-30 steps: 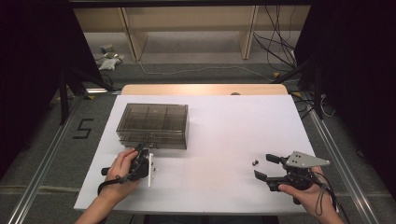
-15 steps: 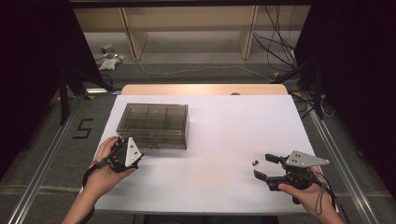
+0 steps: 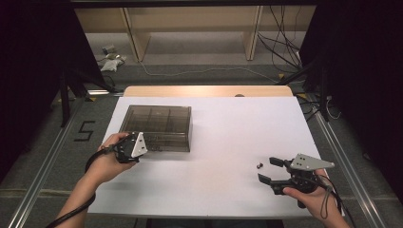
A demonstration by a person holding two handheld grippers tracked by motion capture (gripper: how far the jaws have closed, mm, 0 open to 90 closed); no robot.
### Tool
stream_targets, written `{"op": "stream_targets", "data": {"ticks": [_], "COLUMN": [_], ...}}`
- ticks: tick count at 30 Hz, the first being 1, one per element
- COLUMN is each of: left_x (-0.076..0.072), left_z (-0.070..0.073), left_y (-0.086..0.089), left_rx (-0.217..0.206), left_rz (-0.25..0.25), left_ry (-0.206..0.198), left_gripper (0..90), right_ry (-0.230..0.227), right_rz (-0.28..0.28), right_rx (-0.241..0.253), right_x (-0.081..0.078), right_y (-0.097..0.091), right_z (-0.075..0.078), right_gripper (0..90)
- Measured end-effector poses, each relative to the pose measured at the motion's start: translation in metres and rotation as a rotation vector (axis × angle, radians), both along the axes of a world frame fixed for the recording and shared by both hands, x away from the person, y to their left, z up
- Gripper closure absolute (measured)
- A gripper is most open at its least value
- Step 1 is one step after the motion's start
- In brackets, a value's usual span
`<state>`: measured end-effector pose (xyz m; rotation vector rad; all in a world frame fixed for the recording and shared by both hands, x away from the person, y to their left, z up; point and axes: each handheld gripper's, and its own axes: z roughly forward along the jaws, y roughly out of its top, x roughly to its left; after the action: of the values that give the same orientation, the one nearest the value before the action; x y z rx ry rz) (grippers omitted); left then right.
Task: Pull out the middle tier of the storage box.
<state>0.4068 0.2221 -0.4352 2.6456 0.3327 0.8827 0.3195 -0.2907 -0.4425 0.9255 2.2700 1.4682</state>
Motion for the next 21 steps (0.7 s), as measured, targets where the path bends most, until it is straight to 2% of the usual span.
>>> {"op": "stream_targets", "data": {"ticks": [9,10,16,21], "left_x": [0.013,0.014,0.021,0.025], "left_z": [-0.001,-0.001,0.001,0.005], "left_y": [-0.002,-0.002,-0.003,-0.005], "left_rx": [0.066,0.072,0.078,0.114], "left_rz": [-0.048,-0.048,-0.058,-0.088], "left_ry": [0.058,0.063,0.099,0.135], "left_gripper": [64.2,67.5,73.0,75.2], "right_ry": [0.003,0.007,0.009,0.01], "right_rz": [0.005,0.006,0.01,0.014], "right_rx": [-0.004,-0.004,-0.003,-0.001], "right_x": [0.0,0.0,0.0,0.0], "right_y": [0.001,0.0,0.001,0.001], "right_z": [-0.001,-0.001,-0.001,-0.001], "right_gripper": [23.4,23.4,23.6,23.8]}}
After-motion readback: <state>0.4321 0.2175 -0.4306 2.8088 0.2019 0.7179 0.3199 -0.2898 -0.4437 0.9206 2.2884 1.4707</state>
